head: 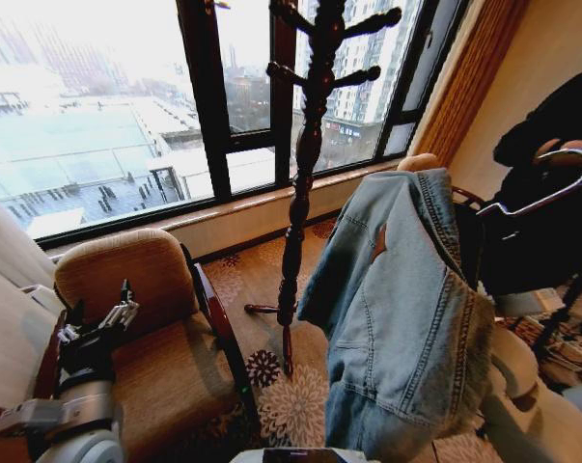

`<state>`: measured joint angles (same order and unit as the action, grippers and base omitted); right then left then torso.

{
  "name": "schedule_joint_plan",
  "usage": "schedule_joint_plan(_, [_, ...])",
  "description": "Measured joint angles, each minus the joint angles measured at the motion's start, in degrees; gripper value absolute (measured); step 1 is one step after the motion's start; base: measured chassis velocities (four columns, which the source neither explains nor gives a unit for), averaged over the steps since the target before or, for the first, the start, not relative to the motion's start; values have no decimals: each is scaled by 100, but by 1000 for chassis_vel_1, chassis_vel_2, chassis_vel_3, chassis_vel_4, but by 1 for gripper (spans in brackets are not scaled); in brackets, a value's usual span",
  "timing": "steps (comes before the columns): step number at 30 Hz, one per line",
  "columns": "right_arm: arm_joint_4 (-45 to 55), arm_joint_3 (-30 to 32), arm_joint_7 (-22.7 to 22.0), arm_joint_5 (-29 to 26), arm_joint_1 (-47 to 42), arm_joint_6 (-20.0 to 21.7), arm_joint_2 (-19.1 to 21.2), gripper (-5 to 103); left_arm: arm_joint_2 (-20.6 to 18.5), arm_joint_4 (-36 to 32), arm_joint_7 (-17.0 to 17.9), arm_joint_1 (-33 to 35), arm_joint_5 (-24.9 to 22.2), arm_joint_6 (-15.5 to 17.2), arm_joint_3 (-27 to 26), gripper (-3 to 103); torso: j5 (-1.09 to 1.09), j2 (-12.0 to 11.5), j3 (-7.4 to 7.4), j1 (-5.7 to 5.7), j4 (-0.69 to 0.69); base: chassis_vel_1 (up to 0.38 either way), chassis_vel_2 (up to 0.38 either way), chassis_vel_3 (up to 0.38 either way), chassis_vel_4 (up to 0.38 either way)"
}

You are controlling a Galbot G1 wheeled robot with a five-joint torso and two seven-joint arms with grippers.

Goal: Pick up the clothes from the bed and hang them on the clothes hanger.

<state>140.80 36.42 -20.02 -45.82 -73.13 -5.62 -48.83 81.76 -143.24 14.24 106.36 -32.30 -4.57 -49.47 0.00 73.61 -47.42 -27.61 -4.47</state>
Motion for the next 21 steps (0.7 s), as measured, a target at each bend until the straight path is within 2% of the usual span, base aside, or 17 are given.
schedule_joint_plan(5, [-248, 172, -352, 63, 125, 261, 105, 23, 6, 0, 0, 0, 4, -7, 3, 100, 1, 2, 2, 4, -1, 0, 0, 0, 0])
schedule_joint_plan(8, [-514, 236, -689, 2, 399, 612, 231, 23, 7, 0, -2, 4, 5, -29, 3, 100, 2, 1, 0, 2, 0, 0, 0, 0, 0])
schedule_joint_plan(11, [-638, 239, -783, -104, 531, 716, 296, 23, 2, 0, -3, 5, 3, -42, -1, 100, 2, 1, 0, 0, 0, 0, 0, 0, 0])
schedule_joint_plan(21, [-1273, -364, -1100, -655, 1593, 919, 625, 23, -22, 0, -38, -12, -37, -106, -5, 100, 0, 1, 0, 1, 0, 0, 0, 0, 0])
